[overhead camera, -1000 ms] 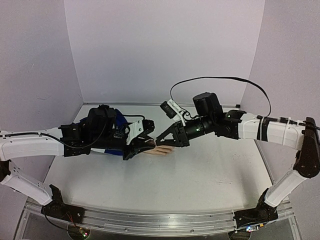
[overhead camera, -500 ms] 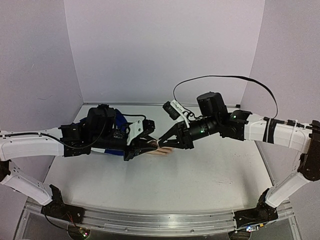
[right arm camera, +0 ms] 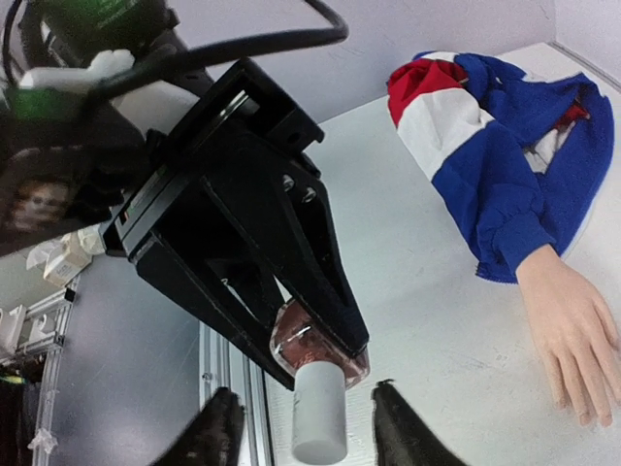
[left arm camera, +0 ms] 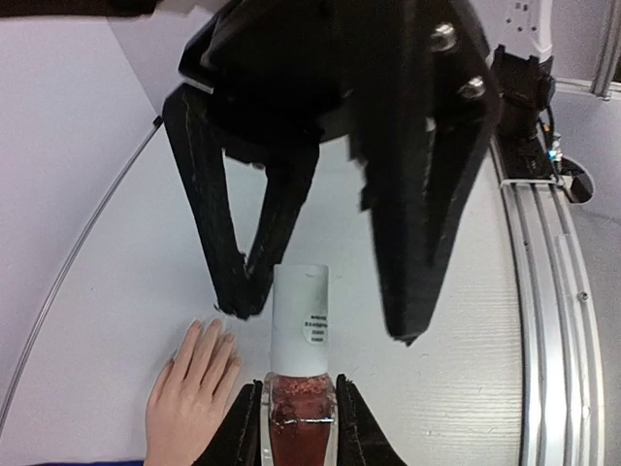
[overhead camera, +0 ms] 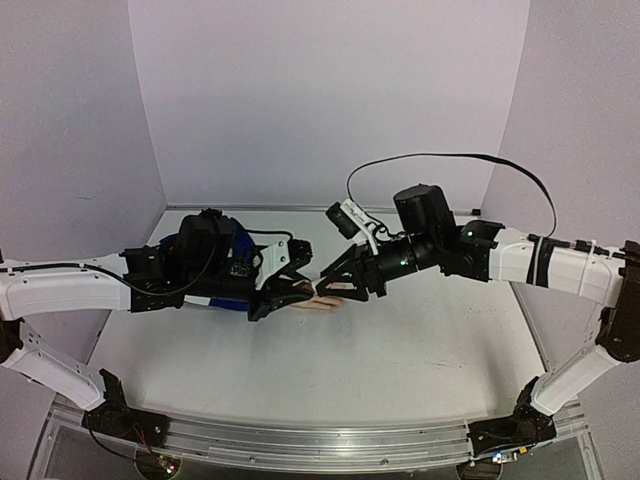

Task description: Paint the nails

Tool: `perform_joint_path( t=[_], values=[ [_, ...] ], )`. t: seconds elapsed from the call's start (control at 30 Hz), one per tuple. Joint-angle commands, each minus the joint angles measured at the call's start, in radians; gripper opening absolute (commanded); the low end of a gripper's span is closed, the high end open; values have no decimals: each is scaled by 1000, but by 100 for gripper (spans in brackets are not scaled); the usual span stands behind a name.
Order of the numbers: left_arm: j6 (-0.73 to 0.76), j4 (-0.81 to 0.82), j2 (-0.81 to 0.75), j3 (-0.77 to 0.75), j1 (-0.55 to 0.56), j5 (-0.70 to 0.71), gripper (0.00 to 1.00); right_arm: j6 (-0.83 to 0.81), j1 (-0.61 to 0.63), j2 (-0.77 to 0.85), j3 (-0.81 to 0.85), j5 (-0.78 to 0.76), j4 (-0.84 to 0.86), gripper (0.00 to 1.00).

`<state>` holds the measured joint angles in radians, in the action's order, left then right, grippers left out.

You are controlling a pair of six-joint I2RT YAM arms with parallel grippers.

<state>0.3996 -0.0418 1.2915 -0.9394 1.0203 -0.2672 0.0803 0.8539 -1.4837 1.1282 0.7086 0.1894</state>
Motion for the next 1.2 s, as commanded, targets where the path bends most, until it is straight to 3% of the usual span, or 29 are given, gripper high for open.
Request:
perform_joint_path(
  t=[0.0,0.07,0.2,0.43,0.63,1.17],
  values=[
    [-24,-31,16,-59,-12,153,0,153,1,31,61,-175,14,72],
    [-22,-27,22,-62,-12,200,0,235,0,41,67,-229,14,92],
    [-37,14,18,-49,-12,257,0,434,-3,30,82,-319,13,97],
    [-86,149,11,-28,-12,327,0,726,-2,-47,90,-298,182,85],
    [-113,212,1,-6,-12,330,0,757,-2,-124,161,-262,208,72],
    [-155,260,-14,20,-17,359,0,785,-2,-128,135,-234,292,31]
  ],
)
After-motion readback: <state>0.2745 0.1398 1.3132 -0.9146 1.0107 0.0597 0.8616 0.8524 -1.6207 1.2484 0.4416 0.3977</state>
